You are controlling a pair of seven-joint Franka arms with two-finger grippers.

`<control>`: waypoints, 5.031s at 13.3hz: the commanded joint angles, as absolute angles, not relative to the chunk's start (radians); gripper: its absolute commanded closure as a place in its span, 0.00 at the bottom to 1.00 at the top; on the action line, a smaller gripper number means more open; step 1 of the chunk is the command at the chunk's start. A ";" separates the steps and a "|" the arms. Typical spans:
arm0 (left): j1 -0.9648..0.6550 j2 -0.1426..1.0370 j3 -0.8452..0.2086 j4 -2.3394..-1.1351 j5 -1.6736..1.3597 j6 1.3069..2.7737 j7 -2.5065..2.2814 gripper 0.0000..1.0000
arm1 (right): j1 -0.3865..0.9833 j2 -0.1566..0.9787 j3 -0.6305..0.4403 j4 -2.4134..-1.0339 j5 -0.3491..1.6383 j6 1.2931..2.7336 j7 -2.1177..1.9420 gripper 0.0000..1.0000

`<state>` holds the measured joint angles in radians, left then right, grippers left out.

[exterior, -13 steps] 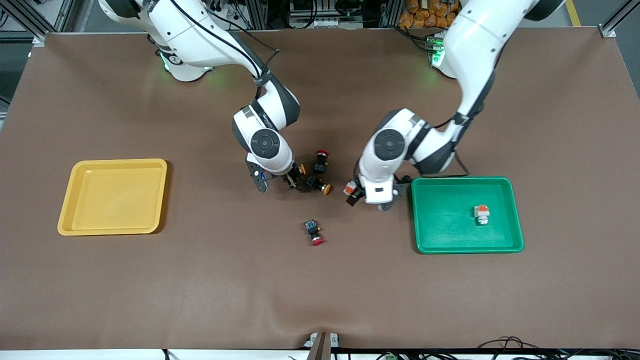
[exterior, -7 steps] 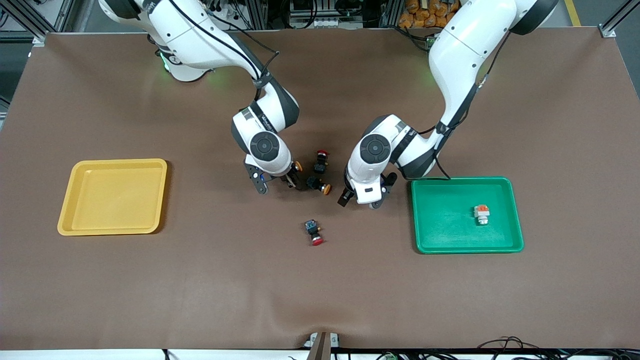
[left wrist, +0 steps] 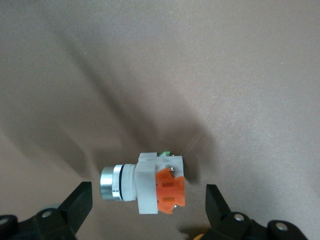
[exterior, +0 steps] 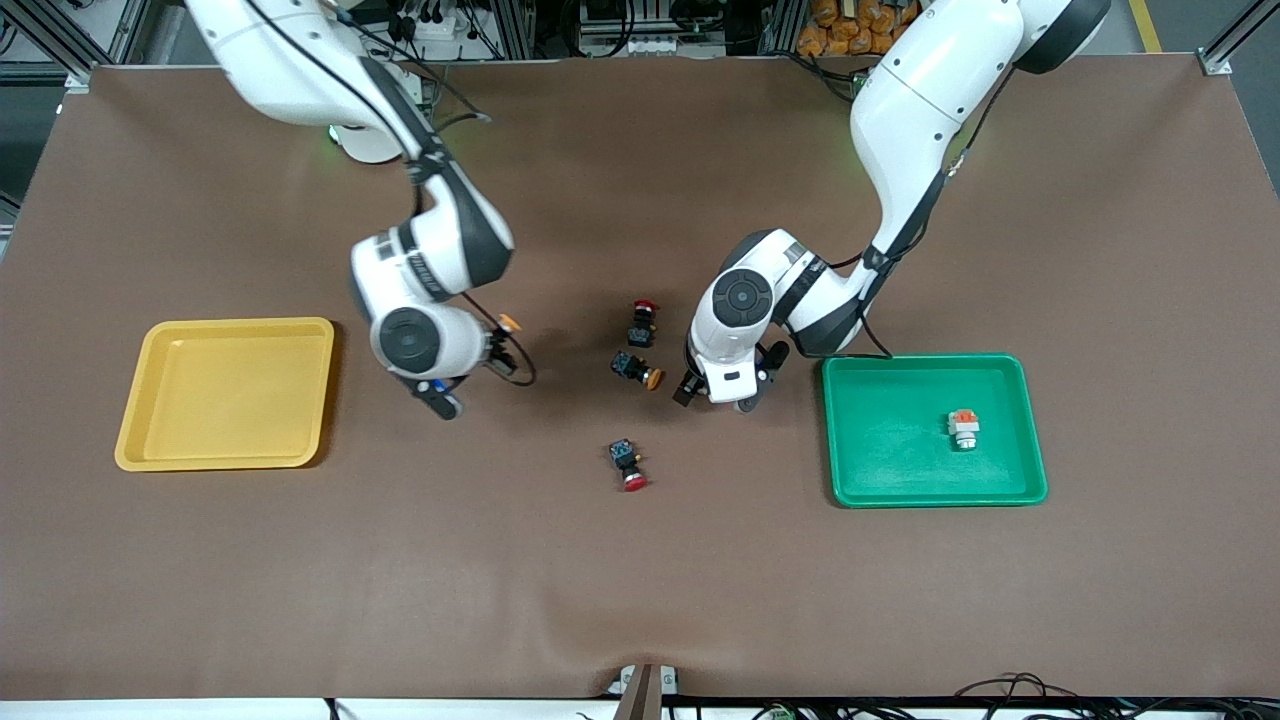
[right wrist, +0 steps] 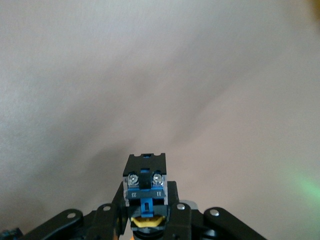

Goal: Place green and yellow buttons in trays
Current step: 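Release the yellow button in the yellow tray while the left gripper lifts, then place the green button in the green tray while the right gripper withdraws, then grasp another yellow button with the right gripper while the left gripper retracts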

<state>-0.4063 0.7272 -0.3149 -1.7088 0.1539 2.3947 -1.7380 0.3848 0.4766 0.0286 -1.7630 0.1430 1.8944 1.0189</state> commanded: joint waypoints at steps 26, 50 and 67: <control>-0.249 0.604 -0.304 -1.554 0.156 2.082 -1.528 1.00 | -0.380 0.680 0.041 -1.649 -0.014 1.823 -0.849 0.00; 0.103 0.505 -0.304 -1.598 0.212 2.031 -0.897 0.00 | 0.391 0.555 0.051 -1.683 0.458 1.962 1.446 0.00; 0.137 0.131 -0.313 -1.554 0.177 1.760 -0.468 0.00 | 0.574 0.680 0.041 -1.660 0.525 2.310 1.677 0.08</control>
